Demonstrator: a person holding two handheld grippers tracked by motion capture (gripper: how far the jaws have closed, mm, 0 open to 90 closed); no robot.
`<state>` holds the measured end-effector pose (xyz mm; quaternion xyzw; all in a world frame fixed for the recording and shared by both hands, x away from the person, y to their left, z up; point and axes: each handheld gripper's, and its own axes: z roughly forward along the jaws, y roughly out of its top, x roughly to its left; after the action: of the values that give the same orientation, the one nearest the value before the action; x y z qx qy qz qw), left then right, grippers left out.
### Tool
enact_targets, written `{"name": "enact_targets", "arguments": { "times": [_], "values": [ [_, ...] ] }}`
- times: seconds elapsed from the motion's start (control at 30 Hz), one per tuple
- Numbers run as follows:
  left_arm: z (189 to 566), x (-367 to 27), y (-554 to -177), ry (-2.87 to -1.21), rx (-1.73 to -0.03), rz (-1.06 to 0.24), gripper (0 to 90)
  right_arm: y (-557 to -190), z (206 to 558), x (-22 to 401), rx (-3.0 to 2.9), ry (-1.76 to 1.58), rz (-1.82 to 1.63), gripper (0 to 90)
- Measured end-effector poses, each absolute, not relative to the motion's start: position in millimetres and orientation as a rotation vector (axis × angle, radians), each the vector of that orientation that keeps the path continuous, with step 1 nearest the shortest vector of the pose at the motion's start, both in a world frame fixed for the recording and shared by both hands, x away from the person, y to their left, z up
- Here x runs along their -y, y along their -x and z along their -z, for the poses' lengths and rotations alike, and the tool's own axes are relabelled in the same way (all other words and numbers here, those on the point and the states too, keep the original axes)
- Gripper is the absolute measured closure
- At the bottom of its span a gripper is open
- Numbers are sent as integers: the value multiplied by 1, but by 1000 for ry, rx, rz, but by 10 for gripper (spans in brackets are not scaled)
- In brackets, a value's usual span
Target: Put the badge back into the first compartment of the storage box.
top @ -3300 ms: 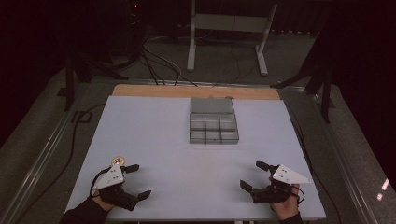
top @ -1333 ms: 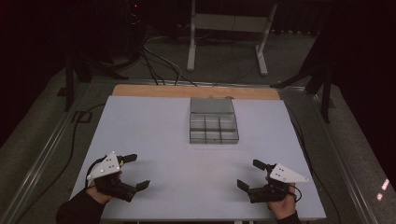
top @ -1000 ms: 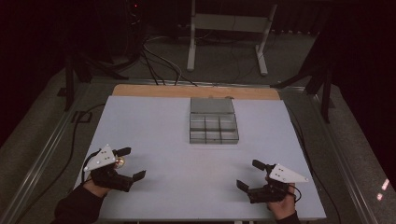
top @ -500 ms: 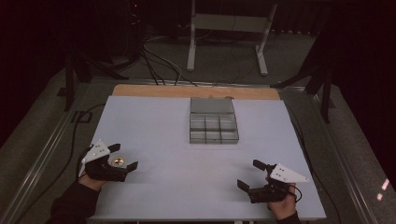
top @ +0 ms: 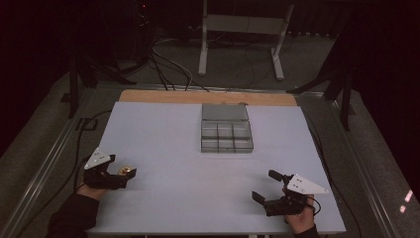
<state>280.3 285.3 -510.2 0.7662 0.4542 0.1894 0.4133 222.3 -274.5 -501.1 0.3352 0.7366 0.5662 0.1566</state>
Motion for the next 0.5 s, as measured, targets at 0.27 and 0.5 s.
{"name": "enact_targets", "arguments": {
  "times": [0.27, 0.5],
  "values": [
    [515, -284, -281, -1987, -1186, -466, 1, -222, 501, 275, -2111, -957, -1624, 0],
    [515, -276, -280, -2080, -1221, -455, 0, -222, 501, 275, -2116, -957, -1626, 0]
  ]
}}
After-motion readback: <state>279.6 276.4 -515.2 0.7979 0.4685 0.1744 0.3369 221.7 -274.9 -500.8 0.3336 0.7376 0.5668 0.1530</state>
